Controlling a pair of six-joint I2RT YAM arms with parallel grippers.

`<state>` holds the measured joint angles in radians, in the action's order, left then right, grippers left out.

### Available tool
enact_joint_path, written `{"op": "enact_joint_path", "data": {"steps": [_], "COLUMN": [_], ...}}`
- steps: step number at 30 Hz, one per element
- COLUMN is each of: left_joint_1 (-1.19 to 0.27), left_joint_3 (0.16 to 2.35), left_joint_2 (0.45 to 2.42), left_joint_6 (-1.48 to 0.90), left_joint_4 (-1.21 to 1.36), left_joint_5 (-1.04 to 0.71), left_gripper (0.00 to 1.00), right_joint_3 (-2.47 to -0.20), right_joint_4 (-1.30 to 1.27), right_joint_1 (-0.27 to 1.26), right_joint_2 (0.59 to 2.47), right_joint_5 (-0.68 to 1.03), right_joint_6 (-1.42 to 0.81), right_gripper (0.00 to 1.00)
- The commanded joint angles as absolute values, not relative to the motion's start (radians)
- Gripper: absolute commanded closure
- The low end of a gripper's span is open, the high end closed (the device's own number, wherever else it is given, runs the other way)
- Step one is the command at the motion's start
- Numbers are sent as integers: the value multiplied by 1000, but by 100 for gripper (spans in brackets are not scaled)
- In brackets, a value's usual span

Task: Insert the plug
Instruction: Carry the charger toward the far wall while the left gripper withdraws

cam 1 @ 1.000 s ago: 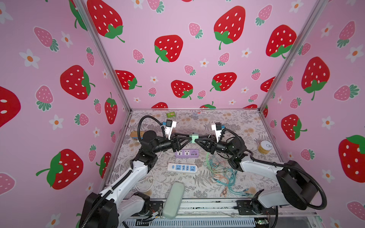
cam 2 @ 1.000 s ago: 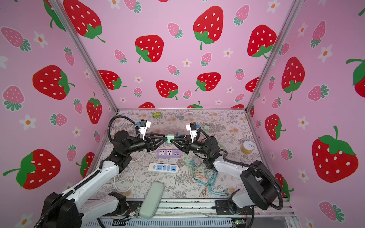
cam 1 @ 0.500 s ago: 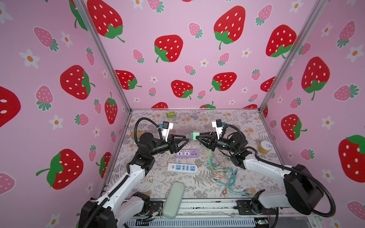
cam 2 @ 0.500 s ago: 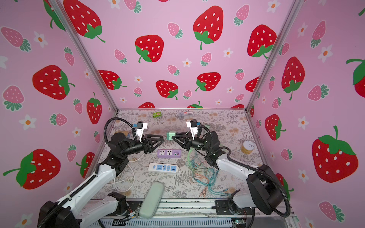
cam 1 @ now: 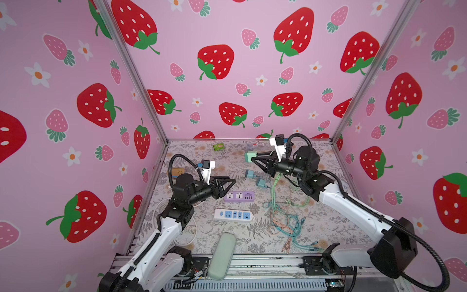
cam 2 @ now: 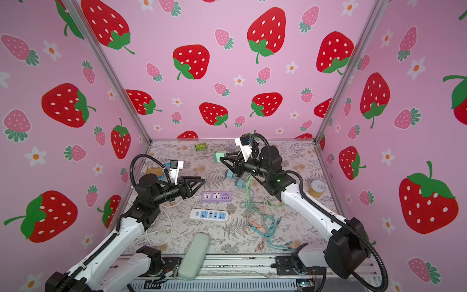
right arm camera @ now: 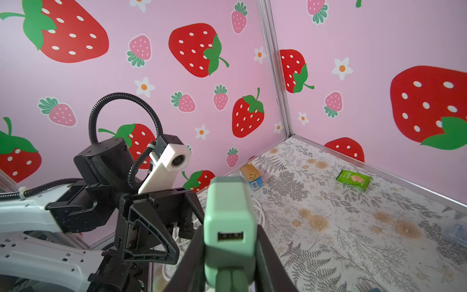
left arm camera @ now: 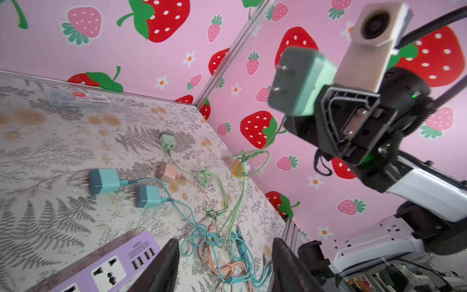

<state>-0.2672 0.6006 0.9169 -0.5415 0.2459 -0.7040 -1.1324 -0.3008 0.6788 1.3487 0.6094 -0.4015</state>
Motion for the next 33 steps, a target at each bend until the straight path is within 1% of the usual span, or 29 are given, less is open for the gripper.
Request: {"op": "enact_joint_path", "data": {"steps": [1, 7, 10, 14, 20, 27, 33], "left_joint_1": [-252, -237, -227, -211, -195, -190, -186], "left_joint_3": [589, 569, 576, 574, 566, 544, 520], "left_joint_2": [908, 914, 921, 931, 934, 931, 933], "left_joint_6": [-514, -524, -521, -537, -554, -562, -561], "left_joint_4": [163, 131, 79, 51, 27, 14, 15], "left_joint_5": [-596, -532, -481, -454, -437, -430, -420], "left_gripper": [39, 39, 39, 39, 39, 39, 39], "right_joint_3": [-1230, -1379, -1436, -1507, -1633, -1787, -1925], "right_joint_4": [-174, -66, -48, -48, -52, -61, -3], "right_joint_1": [659, 647, 644, 634, 627, 626, 658], "right_joint_2": [1381, 1431, 1454, 1510, 1633, 1800, 1922], "right_joint_5": [599, 604, 604, 609, 599, 611, 589], "right_joint_6": [-316, -261, -241, -224, -190, -205, -191], "right_gripper": [89, 89, 89, 89, 89, 89, 89]}}
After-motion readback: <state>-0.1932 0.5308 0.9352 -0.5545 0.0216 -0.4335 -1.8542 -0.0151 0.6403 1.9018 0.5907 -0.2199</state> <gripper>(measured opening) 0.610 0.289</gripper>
